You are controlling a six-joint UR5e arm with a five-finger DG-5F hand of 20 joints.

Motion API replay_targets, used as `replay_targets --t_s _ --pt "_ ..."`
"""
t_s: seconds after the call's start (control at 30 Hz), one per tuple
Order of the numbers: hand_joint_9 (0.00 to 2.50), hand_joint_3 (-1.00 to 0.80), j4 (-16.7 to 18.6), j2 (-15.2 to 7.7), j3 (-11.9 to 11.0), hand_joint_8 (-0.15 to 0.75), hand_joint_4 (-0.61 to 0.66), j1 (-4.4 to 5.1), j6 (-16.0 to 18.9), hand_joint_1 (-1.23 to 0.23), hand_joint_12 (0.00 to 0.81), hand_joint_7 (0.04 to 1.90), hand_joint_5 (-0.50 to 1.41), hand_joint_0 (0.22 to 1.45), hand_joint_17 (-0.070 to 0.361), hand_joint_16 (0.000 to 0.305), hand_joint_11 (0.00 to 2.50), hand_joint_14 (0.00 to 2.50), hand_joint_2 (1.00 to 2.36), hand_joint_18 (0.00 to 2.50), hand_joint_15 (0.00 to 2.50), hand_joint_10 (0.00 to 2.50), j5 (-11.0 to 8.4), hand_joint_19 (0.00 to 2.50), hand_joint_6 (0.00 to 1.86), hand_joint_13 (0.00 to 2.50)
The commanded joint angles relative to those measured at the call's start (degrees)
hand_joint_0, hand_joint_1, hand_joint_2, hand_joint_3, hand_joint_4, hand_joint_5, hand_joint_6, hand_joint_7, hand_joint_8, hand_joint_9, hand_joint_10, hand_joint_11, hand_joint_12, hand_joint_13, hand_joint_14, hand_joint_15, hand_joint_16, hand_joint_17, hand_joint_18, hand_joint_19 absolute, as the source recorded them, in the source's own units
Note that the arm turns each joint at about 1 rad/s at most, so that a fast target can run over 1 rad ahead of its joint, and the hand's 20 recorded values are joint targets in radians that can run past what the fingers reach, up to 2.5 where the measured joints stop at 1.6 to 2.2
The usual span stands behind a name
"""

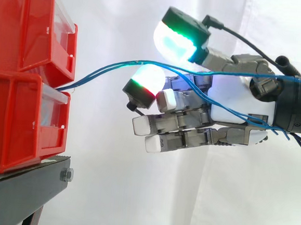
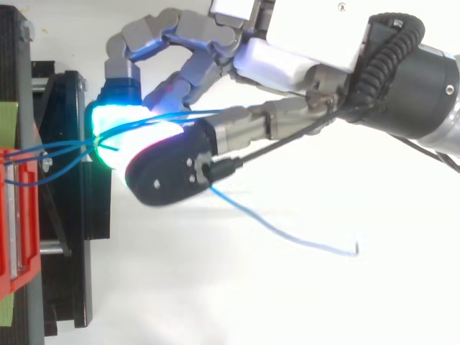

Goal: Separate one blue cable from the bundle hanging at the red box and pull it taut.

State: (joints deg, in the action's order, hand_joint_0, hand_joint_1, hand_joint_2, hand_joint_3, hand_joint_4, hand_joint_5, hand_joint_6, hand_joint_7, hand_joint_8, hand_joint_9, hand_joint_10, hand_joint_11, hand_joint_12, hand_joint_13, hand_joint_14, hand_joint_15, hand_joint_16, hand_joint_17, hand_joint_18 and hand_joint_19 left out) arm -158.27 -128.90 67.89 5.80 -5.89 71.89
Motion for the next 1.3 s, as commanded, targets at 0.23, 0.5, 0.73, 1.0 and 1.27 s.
replay_targets --t_s 0.23,0.5,0.73,1.0,1.27 --pt "1.1 -0.09 -0.02 -0.04 -0.04 0.351 0.14 0.27 0.44 -0.68 0.368 1.3 -0.18 0.6 0.087 0.039 0.76 0.02 1.03 0.78 0.51 0.02 -0.26 0.52 0.88 1.05" --pt "1.01 -0.21 -0.02 -0.04 0.04 0.33 0.08 0.35 0.35 -0.85 0.372 1.32 -0.21 0.68 0.093 0.041 0.8 0.02 1.02 0.81 0.53 0.02 -0.7 0.53 0.89 1.02" --pt "1.06 -0.5 0.07 -0.04 0.04 0.326 0.16 0.44 0.35 -0.75 0.362 1.24 -0.18 0.58 0.092 0.041 0.76 0.02 1.0 0.81 0.53 0.02 -0.7 0.53 0.85 1.02" --pt "1.17 -0.48 -0.11 -0.04 0.04 0.326 0.12 0.44 0.26 -0.55 0.356 1.29 -0.15 0.62 0.093 0.041 0.77 0.02 1.0 0.81 0.56 0.02 -0.7 0.6 0.83 1.06" --pt "1.13 -0.14 -0.11 -0.04 0.04 0.346 0.13 0.62 0.26 -0.66 0.384 1.29 -0.16 0.59 0.11 0.049 0.75 0.02 1.02 0.82 0.56 0.02 -0.87 0.62 0.83 1.03"
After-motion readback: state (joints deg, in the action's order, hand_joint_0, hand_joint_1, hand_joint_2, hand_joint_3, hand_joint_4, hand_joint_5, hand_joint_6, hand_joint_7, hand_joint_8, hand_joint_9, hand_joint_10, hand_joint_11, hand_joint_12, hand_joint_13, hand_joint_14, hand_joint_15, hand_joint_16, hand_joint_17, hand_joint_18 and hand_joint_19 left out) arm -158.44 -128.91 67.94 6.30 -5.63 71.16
